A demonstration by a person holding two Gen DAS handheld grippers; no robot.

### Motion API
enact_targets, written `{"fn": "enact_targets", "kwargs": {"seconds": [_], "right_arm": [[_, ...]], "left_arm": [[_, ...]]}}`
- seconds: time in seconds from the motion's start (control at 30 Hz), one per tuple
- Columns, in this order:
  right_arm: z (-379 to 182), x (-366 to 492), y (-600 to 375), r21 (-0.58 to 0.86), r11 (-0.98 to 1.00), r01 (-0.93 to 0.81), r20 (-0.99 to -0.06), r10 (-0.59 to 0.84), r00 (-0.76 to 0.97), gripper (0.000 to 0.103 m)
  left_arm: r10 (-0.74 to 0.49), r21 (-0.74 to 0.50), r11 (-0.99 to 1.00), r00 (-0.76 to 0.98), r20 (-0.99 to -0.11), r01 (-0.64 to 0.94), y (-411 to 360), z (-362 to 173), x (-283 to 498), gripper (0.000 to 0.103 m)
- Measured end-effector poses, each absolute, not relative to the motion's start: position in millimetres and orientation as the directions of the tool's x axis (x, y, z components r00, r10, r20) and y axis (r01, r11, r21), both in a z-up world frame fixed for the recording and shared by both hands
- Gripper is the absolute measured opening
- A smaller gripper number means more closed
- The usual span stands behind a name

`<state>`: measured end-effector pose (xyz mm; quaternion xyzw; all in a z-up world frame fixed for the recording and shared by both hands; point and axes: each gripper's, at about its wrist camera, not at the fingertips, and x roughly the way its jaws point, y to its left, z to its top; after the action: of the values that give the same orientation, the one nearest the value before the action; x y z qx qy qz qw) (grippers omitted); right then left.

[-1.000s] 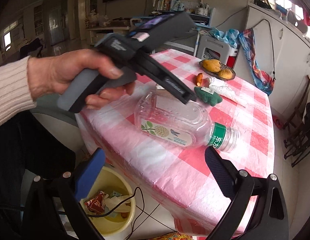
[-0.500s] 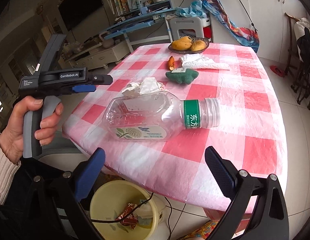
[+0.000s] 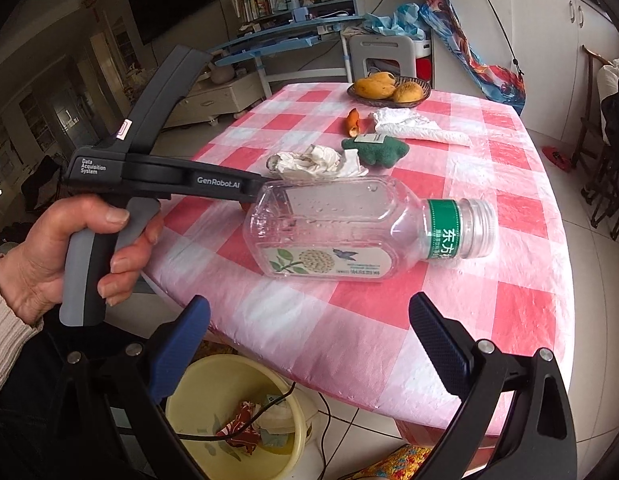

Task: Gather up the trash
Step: 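Grasp the orange sweet-potato piece with the left tool, then grasp the clear plastic bottle with the right tool while the left tool holds the orange piece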

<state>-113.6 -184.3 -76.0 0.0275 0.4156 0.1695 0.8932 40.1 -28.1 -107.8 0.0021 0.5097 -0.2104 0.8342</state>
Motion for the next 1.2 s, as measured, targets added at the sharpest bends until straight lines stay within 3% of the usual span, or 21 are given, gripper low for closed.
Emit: {"fn": "enact_targets", "kwargs": {"seconds": [0.07, 0.1, 0.5, 0.63, 0.8, 1.2], "right_arm": [[-76, -114, -183, 0.182, 0.942, -0.281, -0.735, 0.32, 0.598, 0.095], [-76, -114, -183, 0.178, 0.943, -0.283, -0.735, 0.318, 0.598, 0.095], [-71, -117, -181, 0.163, 0.944, -0.287, -0.72, 0.312, 0.62, 0.095], [-71, -117, -183, 0.155, 0.948, -0.276, -0.719, 0.3, 0.627, 0.095], [-69, -116, -186, 0.124, 0.957, -0.264, -0.719, 0.27, 0.64, 0.095], [-41, -88, -174, -0.245, 0.813, -0.528, -0.724, 0.209, 0.657, 0.095]], "left_arm": [[-0.35, -0.203, 0.906, 0.386, -0.854, 0.371, -33, -107, 39, 0.02], [-0.336, -0.182, 0.905, 0.384, -0.86, 0.385, -35, -107, 37, 0.016], [-0.271, -0.124, 0.917, 0.366, -0.89, 0.379, -1, -97, 1, 0.015], [-0.22, -0.069, 0.922, 0.37, -0.903, 0.381, -4, -107, -5, 0.022], [-0.246, -0.09, 0.922, 0.392, -0.886, 0.375, -1, -98, -11, 0.018], [-0.338, -0.18, 0.92, 0.473, -0.813, 0.349, 8, -62, -14, 0.018]]}}
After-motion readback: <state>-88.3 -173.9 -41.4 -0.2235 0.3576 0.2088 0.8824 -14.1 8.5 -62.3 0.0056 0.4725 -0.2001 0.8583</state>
